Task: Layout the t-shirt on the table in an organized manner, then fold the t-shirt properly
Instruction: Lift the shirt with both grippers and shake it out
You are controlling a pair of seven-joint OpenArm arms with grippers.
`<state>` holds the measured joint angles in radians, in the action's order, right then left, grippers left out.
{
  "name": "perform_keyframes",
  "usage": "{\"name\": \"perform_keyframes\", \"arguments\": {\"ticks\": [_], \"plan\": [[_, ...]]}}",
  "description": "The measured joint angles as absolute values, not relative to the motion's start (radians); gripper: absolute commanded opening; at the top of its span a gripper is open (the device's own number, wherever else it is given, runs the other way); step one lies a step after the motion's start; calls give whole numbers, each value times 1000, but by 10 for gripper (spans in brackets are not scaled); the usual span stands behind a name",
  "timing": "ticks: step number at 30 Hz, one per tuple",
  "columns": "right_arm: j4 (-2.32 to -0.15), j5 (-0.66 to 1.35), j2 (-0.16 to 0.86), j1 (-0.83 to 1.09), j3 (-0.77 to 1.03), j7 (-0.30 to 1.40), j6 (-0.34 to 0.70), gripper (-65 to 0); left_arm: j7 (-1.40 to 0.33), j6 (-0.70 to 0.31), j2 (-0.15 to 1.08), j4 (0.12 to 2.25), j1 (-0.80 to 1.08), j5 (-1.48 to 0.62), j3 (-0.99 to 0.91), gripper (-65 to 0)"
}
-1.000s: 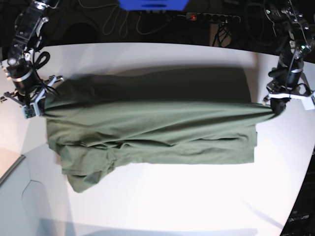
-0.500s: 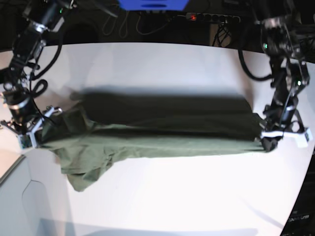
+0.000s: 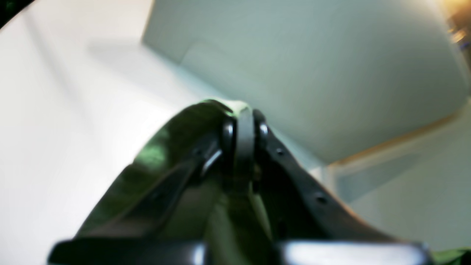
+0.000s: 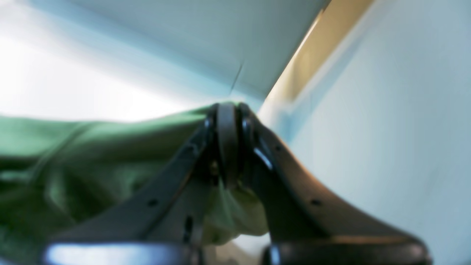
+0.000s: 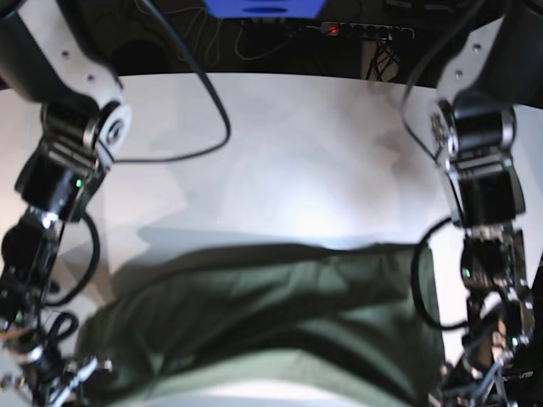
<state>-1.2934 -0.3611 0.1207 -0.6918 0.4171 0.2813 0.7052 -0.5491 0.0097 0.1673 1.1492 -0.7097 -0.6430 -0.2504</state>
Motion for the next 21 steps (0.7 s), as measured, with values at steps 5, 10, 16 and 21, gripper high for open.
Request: {"name": "perform_keyframes", "arguments": {"ticks": [5, 10, 16, 21], "plan": [[-1235, -367, 150, -865, 426, 289, 705, -650, -553, 10, 169, 1119, -885, -643, -216, -648], [-1249, -357, 173, -896, 424, 273, 706, -650, -546, 5, 171, 1129, -978, -653, -215, -648], [-1352, -352, 182, -739, 427, 267, 705, -650, -541, 2, 171, 1201, -876, -658, -220, -648], [-1448, -357, 162, -524, 426, 279, 707, -650, -562, 17, 171, 1301, -615, -646, -225, -648]]}}
